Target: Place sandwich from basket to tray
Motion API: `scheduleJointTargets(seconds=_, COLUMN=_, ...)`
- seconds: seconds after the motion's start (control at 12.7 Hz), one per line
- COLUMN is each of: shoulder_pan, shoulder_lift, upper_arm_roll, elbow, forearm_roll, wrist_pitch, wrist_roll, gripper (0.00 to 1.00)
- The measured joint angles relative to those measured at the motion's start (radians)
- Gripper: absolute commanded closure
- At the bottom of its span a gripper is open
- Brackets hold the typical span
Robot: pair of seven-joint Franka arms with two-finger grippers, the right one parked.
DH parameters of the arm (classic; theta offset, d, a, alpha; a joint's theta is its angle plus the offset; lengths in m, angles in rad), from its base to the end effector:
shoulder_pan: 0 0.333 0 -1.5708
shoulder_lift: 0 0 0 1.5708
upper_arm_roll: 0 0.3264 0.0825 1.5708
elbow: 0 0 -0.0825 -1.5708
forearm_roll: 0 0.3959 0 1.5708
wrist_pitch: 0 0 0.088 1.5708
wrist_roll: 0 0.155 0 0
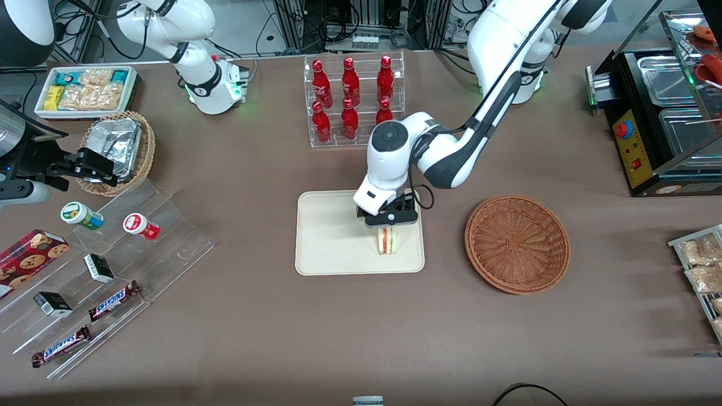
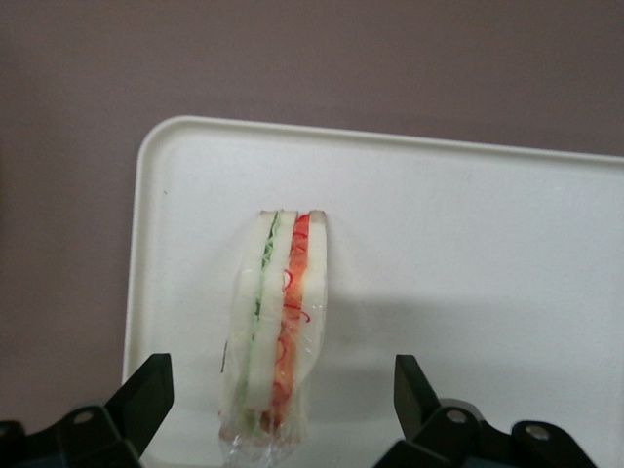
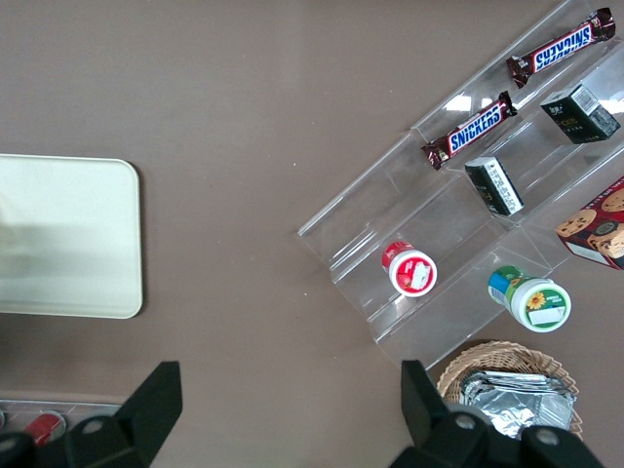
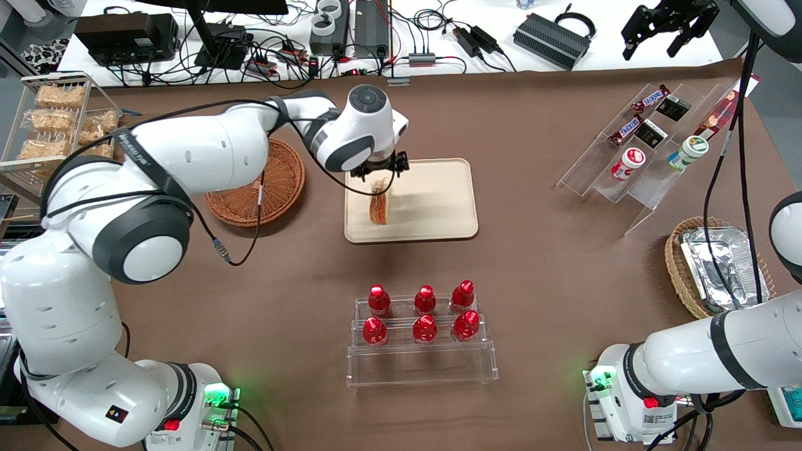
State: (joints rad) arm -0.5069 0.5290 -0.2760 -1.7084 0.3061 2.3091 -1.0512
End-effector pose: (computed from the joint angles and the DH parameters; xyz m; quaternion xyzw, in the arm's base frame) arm 0.5180 -0.4708 0.2570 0.9959 0.0574 0.0695 0.0089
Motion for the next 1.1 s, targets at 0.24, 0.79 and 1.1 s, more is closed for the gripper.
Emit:
scheduleJointTargets(seconds=0.24, shoulder_pan=0.045, shoulder_lift=-0.105, upper_arm_roll=0.003, elbow=-0.002, forearm_roll=0.006, wrist_pitch=-0.115, wrist_roll=0.047, gripper=0.0)
scheduleJointTargets(seconds=0.79, shoulder_pan=0.152, shoulder_lift=-0.349, upper_arm_roll=0.004, elbow=-0.011, forearm_roll=-0.021, wrist_pitch=-0.259, wrist_roll=0.088, gripper=0.0)
scheduleJointTargets(seconds=1.1, shoulder_pan=0.249, shoulder_lift=-0.469, upper_arm_roll=0.006, elbow=-0.013, forearm_roll=-0.119, wrist_pitch=-0.383, wrist_roll=0.286, gripper=0.0)
